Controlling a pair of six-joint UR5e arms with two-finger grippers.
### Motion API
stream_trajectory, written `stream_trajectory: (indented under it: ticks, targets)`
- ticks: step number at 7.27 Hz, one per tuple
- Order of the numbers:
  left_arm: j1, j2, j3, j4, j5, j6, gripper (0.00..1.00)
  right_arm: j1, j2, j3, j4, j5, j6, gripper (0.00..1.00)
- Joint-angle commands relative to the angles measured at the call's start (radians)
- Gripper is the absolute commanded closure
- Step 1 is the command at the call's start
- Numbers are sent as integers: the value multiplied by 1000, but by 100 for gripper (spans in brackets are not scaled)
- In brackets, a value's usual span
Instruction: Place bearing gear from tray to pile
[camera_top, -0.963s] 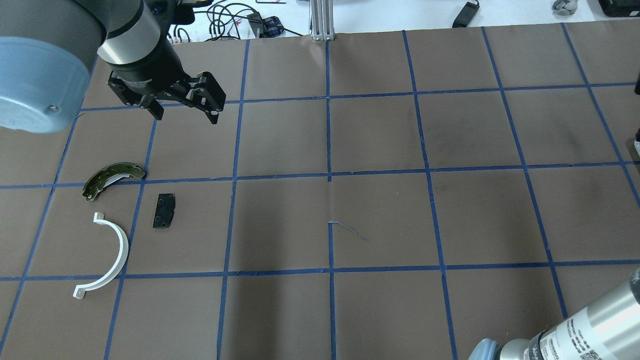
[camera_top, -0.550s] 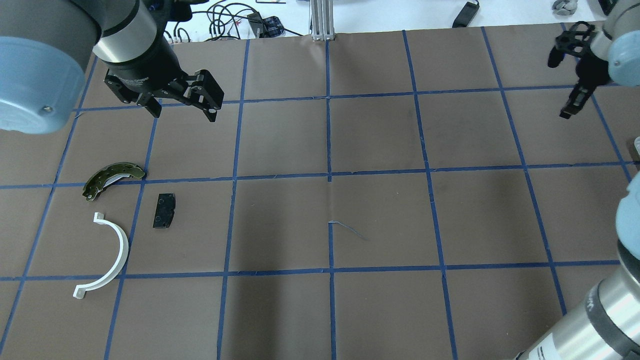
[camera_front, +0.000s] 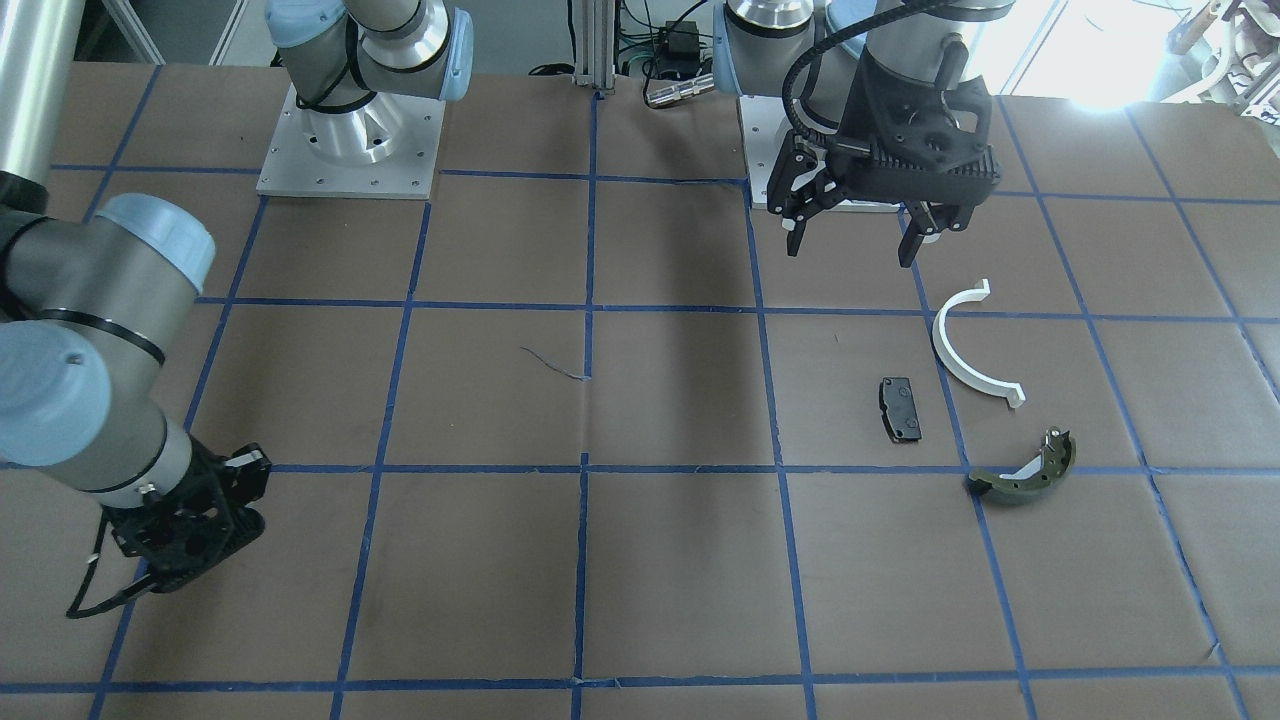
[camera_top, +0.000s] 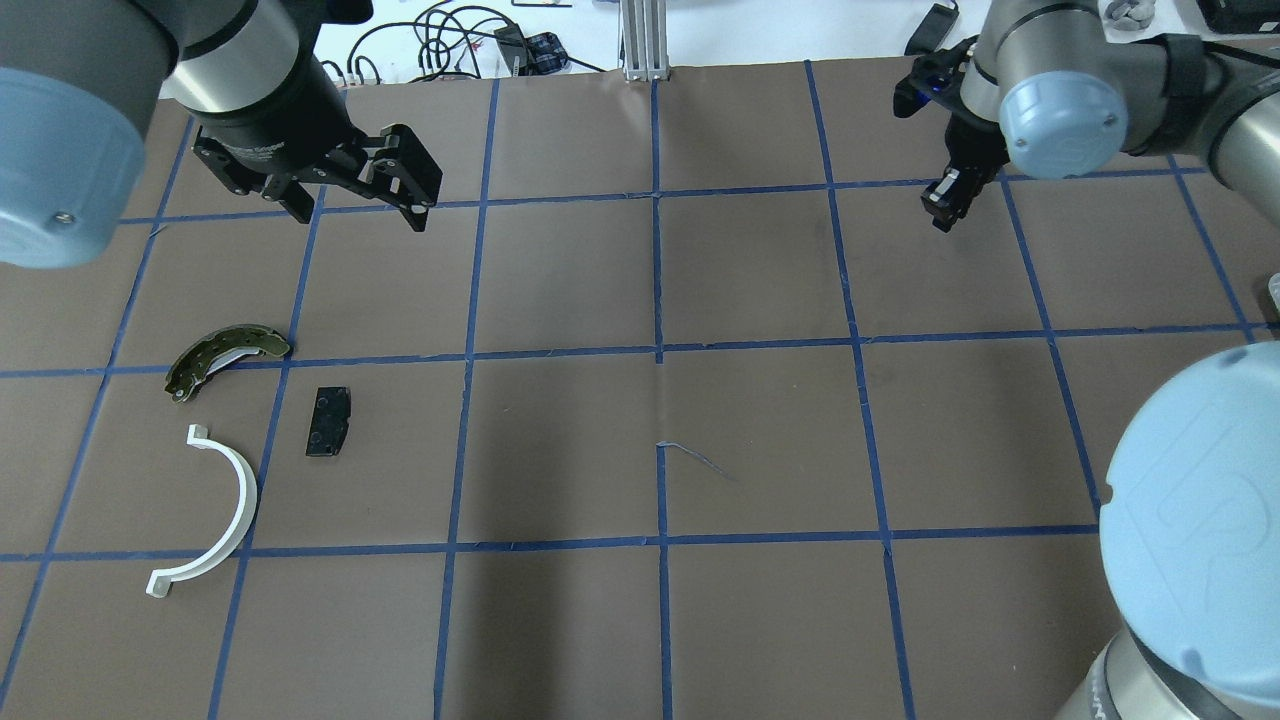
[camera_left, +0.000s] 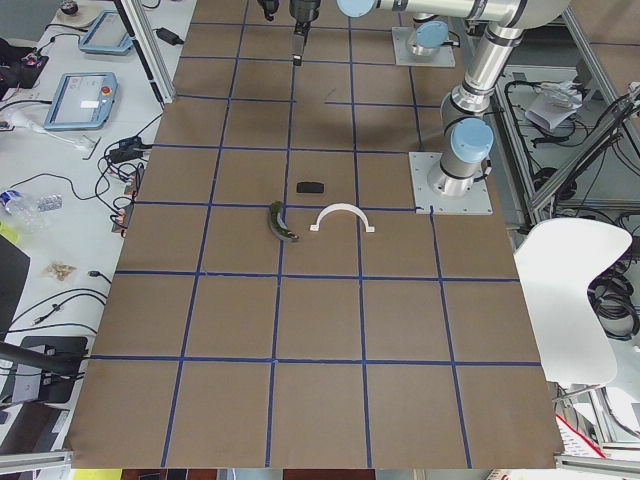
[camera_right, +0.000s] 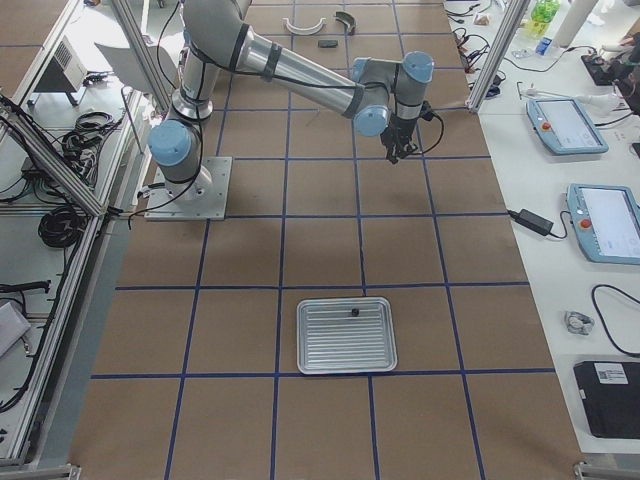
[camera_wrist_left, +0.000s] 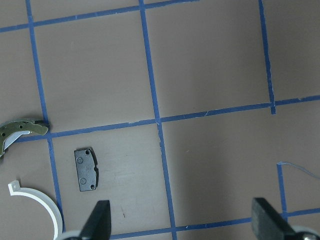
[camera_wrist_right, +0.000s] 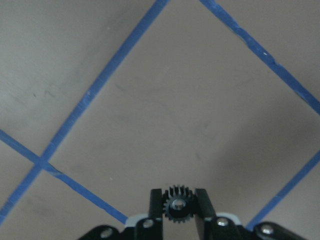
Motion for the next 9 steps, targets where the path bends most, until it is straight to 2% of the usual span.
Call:
stream_trajectory:
  ticks: [1, 5, 6, 7, 8, 9]
  targets:
    - [0, -1, -8, 5, 3, 9, 0, 197, -27, 39, -10, 11, 343, 100]
    - [0, -1, -24, 17, -2, 11, 0, 566, -1, 67, -45, 25, 943, 100]
    - [0, -4, -24, 17, -2, 10, 0, 606, 9, 90, -68, 77, 1031, 100]
    - [2, -4, -24, 17, -2, 14, 0, 606, 8, 108, -72, 112, 1026, 50]
    - [2, -4, -24, 17, -2, 14, 0, 602, 0, 108, -78, 103, 1023, 1]
    - [3, -5, -24, 17, -2, 16, 0, 579, -3, 107, -73, 93, 995, 0]
